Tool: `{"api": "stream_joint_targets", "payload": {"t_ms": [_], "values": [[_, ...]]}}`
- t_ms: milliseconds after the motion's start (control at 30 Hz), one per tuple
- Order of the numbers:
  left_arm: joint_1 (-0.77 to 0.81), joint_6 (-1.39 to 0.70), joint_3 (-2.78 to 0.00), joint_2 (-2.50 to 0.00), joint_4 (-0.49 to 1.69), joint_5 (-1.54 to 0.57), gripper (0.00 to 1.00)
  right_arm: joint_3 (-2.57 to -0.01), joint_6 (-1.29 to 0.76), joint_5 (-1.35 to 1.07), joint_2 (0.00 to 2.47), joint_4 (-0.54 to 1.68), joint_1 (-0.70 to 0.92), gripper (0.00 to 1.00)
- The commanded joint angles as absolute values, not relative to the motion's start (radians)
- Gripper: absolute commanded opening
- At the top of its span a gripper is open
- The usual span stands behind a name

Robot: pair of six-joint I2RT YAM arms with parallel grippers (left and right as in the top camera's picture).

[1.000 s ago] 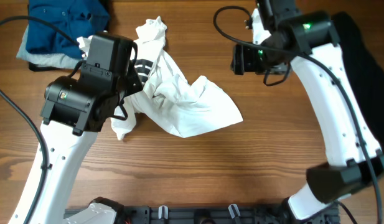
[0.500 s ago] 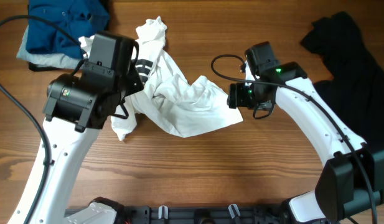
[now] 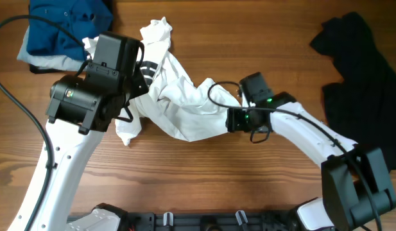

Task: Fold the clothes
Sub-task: 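Grasp the T-shirt edge with the right gripper, left gripper holding, then lift the T-shirt with both grippers and lay it flat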

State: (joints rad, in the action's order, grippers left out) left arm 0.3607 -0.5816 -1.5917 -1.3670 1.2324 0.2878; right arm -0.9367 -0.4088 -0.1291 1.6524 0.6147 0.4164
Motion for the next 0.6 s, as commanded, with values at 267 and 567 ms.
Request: {"api": "stream_joint_targets", "payload": {"t_ms": [267, 567], "values": [[0.357, -0.591, -1.595, -1.371, 1.239, 0.305, 0.04, -0.923, -0.505, 0.069, 1.844, 0.519, 0.441, 0.7], [0.357, -0.591, -1.595, -1.371, 1.24, 0.305, 0.04, -0.945, -0.491, 0.041, 1.846, 0.508, 0.433, 0.04]]}}
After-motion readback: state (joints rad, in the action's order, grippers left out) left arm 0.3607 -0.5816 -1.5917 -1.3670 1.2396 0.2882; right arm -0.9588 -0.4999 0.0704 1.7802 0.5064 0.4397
